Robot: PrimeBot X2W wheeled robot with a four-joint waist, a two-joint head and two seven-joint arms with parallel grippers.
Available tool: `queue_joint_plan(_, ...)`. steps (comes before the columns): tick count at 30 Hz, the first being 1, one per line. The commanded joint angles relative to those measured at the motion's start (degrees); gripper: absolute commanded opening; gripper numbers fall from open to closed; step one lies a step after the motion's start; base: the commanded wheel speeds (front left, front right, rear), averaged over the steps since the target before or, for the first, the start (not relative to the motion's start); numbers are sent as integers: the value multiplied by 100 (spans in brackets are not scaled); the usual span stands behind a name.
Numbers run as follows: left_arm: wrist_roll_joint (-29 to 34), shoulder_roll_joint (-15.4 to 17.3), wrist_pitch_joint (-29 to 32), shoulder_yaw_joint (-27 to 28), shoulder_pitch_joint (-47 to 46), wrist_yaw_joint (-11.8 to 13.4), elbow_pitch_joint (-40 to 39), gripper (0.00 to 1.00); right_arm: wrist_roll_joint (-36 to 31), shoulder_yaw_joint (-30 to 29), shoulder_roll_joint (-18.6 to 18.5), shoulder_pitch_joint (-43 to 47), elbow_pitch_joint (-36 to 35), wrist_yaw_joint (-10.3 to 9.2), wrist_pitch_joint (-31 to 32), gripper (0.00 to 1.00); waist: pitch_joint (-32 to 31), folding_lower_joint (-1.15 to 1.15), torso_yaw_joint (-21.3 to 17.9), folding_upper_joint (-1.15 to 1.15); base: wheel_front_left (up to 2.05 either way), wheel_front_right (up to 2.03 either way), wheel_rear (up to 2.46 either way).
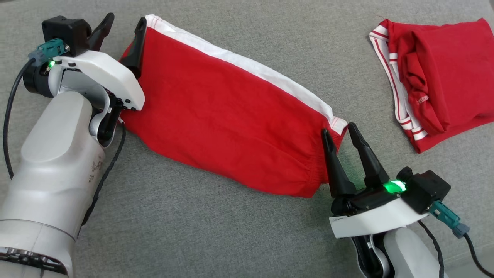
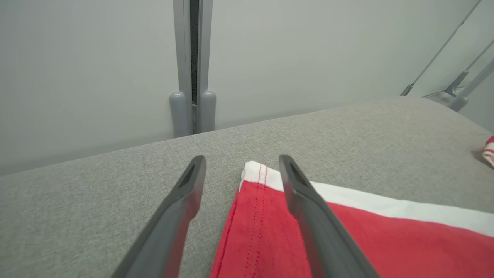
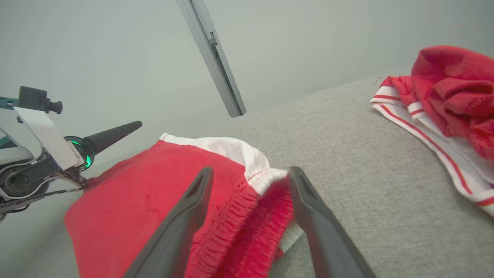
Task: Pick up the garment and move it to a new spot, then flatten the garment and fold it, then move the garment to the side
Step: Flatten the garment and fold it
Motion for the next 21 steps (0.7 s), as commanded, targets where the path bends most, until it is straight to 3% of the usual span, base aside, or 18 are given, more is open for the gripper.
queue_joint_plan(1, -21, -28, -175, 37, 2, -6, 58, 100, -320, -86, -19, 74, -43, -1, -28, 100, -68, 0, 81, 0, 0, 0, 0)
queue_joint_plan(7, 112, -57, -737, 362, 466, 362, -314, 100, -1285, -627, -32, 325, -528, -1, -27, 100, -336, 0, 407, 0, 0, 0, 0)
queue_joint_plan(15, 792, -33, -745, 1372, 1965, 981, -2555, 100, -1757, -1250, -182, 485, -784, -2, -28, 100, -680, 0, 730, 0, 0, 0, 0)
queue_joint_plan(21, 1214, -73, -745, 1863, 3146, 1294, -3613, 100, -1839, -1508, -260, 648, -795, -2, 9, 100, -890, 0, 853, 0, 0, 0, 0)
